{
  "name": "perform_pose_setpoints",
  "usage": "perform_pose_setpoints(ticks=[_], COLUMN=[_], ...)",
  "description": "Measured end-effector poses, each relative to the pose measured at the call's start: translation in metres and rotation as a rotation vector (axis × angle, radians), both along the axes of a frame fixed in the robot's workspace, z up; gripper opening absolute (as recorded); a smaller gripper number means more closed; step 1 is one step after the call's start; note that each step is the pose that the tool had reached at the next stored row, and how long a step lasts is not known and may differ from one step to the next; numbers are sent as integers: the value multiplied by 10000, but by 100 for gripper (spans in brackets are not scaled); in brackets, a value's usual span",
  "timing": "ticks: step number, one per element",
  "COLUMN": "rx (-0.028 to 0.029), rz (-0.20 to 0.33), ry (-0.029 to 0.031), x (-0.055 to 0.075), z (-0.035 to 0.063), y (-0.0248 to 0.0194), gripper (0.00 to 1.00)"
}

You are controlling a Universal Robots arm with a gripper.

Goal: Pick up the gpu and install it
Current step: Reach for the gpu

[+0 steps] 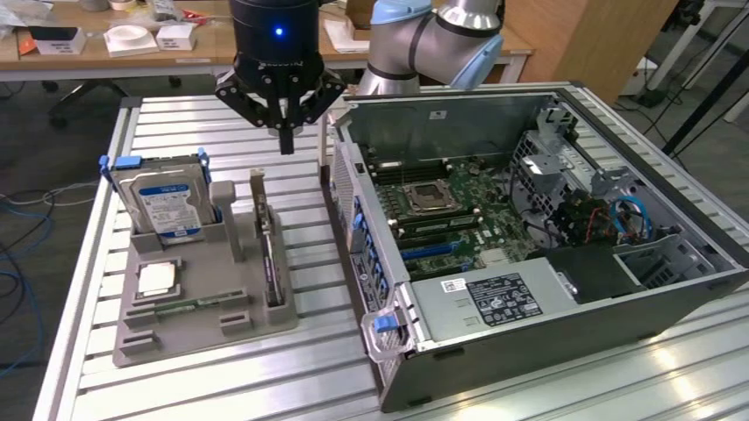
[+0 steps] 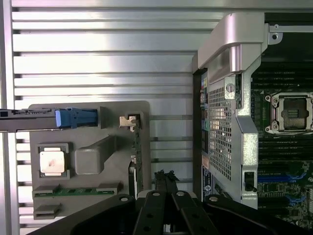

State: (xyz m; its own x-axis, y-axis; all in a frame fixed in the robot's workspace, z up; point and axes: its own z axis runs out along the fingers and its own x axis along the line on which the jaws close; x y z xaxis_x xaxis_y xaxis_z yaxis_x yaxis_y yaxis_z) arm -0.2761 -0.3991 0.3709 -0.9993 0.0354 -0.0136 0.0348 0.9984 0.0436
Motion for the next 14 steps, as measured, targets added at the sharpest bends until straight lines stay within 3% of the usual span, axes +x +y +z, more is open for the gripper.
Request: perform_pose_setpoints(ticks=[14], rx=[0], rz=[0], ry=[0], x=[-83], z=[-8], y=[0], gripper=[11])
